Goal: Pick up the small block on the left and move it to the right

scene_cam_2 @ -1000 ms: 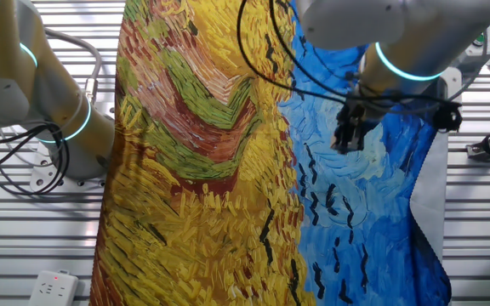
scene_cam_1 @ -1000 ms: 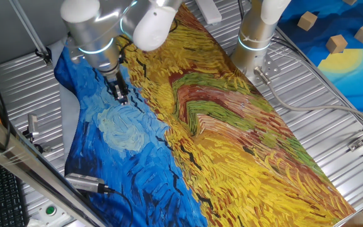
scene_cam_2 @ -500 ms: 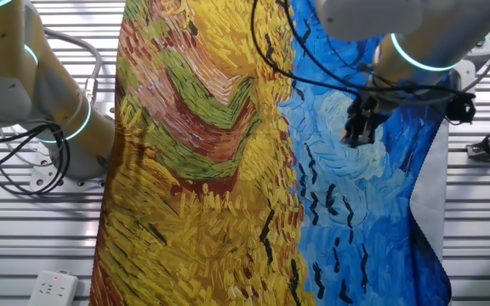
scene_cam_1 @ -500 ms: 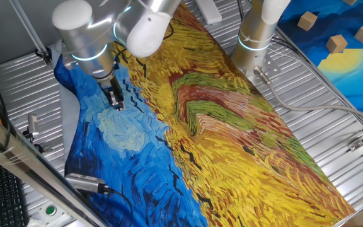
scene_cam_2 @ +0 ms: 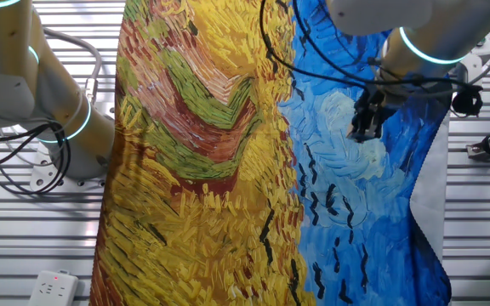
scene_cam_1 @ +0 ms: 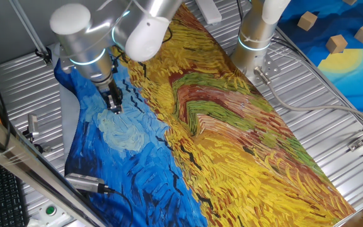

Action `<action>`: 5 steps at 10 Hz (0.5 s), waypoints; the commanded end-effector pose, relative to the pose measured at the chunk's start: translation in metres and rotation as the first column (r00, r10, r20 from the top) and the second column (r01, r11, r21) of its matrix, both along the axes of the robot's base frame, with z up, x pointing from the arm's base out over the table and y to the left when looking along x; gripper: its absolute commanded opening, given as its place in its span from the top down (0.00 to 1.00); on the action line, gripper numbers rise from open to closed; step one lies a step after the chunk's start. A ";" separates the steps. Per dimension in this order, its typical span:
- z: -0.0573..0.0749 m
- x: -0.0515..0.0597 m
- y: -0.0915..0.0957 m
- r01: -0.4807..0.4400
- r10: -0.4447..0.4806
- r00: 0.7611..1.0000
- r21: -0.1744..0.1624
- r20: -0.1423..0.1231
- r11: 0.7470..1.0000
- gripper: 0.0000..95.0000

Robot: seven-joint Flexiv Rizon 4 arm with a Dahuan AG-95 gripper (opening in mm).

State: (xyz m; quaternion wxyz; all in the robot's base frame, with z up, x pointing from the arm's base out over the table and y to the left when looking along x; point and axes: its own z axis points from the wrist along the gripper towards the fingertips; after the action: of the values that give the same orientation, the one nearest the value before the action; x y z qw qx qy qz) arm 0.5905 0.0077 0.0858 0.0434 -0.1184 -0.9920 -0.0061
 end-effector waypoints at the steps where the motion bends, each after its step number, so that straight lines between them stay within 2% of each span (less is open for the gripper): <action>1: 0.000 0.006 0.006 0.008 -0.008 1.000 0.000 -0.001 1.000 1.00; 5: -0.001 0.022 0.021 0.019 -0.019 1.000 -0.007 -0.004 1.000 1.00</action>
State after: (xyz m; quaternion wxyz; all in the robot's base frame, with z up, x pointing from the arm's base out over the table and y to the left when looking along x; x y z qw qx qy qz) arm 0.6144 0.0306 0.0846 0.0460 -0.1287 -0.9906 -0.0009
